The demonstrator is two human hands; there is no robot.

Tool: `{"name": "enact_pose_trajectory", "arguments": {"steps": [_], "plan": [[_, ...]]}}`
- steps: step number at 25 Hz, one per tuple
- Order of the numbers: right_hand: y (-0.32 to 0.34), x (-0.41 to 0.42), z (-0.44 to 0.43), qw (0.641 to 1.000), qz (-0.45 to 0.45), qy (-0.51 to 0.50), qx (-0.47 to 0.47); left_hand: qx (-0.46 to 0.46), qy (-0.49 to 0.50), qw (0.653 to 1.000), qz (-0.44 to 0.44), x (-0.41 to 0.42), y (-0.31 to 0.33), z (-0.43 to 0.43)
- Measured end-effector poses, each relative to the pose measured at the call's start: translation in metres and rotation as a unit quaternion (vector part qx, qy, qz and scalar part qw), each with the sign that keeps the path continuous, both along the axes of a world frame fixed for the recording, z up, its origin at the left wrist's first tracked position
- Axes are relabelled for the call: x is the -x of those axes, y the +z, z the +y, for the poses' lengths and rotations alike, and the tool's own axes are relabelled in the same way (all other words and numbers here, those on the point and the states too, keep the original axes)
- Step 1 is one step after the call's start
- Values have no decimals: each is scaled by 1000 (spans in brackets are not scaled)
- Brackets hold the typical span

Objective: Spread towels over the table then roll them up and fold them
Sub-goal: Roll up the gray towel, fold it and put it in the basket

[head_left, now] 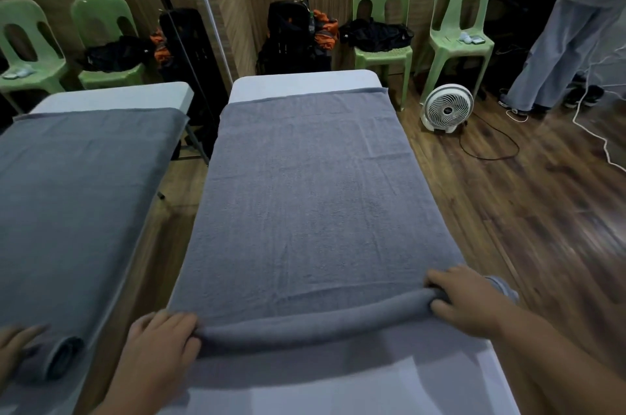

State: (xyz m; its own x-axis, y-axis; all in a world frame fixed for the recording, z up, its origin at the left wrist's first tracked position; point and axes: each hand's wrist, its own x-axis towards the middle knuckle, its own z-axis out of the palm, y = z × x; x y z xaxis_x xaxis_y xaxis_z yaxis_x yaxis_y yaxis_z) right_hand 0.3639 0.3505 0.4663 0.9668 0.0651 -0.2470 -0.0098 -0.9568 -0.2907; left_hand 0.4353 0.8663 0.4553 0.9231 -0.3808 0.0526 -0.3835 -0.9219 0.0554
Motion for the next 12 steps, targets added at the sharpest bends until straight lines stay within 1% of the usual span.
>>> {"name": "enact_pose_trajectory", "arguments": {"steps": [2,3,5,7,8,10,12], "plan": [[5,-19,-2,999,34,-14,-4,-1,29,1000,2,-22,5,-5],[4,-24,-2,999,28,-28,2,2,42,999,-5,-30,7,-9],[-3,-15,-1,997,-61,-20,32,6,33,999,-13,-30,6,-20],[-12,6,7,990,-122,26,62,-23,-20,999,10,-15,-9,-28],[-21,12,10,987,-131,43,84,-48,-30,998,34,-8,-16,-31],[-34,8,10,987,-125,17,98,-48,10,995,86,-13,-23,-35],[-37,-3,5,987,-144,-17,76,-30,28,996,84,-22,-20,-35]]}}
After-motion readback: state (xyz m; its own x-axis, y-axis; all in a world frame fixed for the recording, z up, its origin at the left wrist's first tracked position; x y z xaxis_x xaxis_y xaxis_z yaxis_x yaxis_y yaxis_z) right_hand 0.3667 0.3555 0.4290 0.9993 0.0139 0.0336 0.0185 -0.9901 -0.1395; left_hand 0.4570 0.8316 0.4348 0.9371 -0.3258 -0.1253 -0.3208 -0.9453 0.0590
